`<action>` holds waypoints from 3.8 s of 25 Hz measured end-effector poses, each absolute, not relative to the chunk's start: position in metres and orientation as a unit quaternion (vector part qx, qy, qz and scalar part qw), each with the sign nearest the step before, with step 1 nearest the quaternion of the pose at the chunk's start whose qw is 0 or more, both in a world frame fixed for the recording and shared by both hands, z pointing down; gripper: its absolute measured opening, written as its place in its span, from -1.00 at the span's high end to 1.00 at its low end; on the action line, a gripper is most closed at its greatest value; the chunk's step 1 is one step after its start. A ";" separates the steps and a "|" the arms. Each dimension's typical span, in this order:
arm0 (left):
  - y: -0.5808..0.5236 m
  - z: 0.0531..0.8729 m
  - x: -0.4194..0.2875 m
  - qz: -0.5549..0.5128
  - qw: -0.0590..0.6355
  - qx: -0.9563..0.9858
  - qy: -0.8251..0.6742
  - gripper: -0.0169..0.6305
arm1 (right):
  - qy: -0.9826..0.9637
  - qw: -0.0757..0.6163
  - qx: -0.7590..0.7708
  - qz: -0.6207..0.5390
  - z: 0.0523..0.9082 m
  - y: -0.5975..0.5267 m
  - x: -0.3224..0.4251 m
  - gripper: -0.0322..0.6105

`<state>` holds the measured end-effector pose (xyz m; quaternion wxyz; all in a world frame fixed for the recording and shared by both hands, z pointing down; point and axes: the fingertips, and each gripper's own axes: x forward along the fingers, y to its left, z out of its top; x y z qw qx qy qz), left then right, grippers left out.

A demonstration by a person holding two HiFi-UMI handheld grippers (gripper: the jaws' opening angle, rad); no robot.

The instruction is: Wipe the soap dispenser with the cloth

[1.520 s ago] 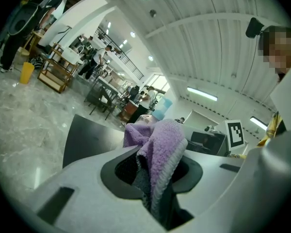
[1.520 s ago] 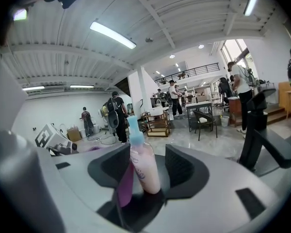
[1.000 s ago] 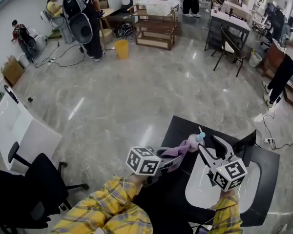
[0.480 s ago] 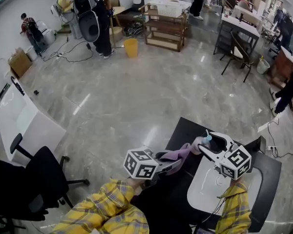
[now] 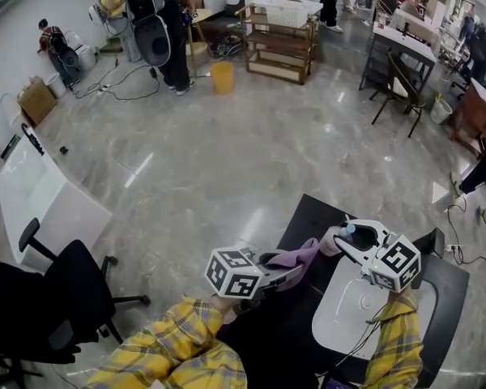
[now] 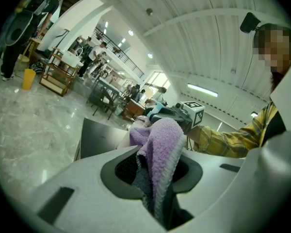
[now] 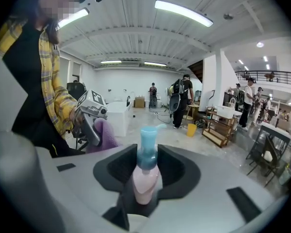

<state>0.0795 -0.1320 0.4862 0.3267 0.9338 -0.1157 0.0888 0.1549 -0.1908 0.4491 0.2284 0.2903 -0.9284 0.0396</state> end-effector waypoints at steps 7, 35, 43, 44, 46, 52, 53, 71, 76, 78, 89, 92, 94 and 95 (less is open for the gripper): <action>-0.137 0.488 0.083 0.086 0.327 0.933 -0.121 0.68 | -0.912 0.198 0.353 0.070 0.450 -0.194 0.158 0.53; -0.153 0.483 0.083 0.062 0.336 0.929 -0.144 0.68 | -0.765 0.134 0.614 0.138 0.452 -0.197 0.169 0.53; -0.155 0.481 0.082 0.057 0.340 0.927 -0.150 0.68 | -0.725 0.121 0.662 0.147 0.453 -0.197 0.169 0.53; -0.156 0.481 0.082 0.057 0.339 0.927 -0.152 0.68 | -0.720 0.121 0.667 0.147 0.452 -0.196 0.168 0.53; -0.156 0.481 0.082 0.058 0.338 0.926 -0.157 0.68 | -0.708 0.121 0.680 0.148 0.452 -0.196 0.167 0.53; -0.154 0.481 0.088 0.058 0.339 0.925 -0.160 0.68 | -0.680 0.115 0.709 0.145 0.452 -0.192 0.169 0.53; -0.155 0.480 0.088 0.057 0.339 0.925 -0.161 0.68 | -0.677 0.111 0.713 0.143 0.452 -0.192 0.169 0.53; -0.179 0.438 0.104 -0.012 0.304 0.932 -0.197 0.68 | -0.728 0.069 0.671 0.122 0.436 -0.156 0.178 0.18; -0.173 0.438 0.115 0.005 0.283 0.941 -0.186 0.68 | -0.721 0.058 0.680 0.121 0.433 -0.146 0.188 0.34; -0.171 0.444 0.118 0.020 0.268 0.945 -0.189 0.68 | -0.717 0.058 0.684 0.120 0.435 -0.143 0.193 0.44; -0.165 0.466 0.121 0.039 0.265 0.944 -0.190 0.68 | -0.709 0.049 0.688 0.146 0.449 -0.134 0.200 0.51; -0.165 0.471 0.122 0.042 0.271 0.943 -0.190 0.68 | -0.706 0.050 0.689 0.155 0.455 -0.132 0.200 0.52; -0.165 0.473 0.121 0.044 0.275 0.942 -0.189 0.68 | -0.705 0.051 0.689 0.159 0.457 -0.131 0.200 0.52; -0.165 0.474 0.120 0.044 0.277 0.941 -0.189 0.68 | -0.704 0.051 0.689 0.161 0.458 -0.131 0.200 0.52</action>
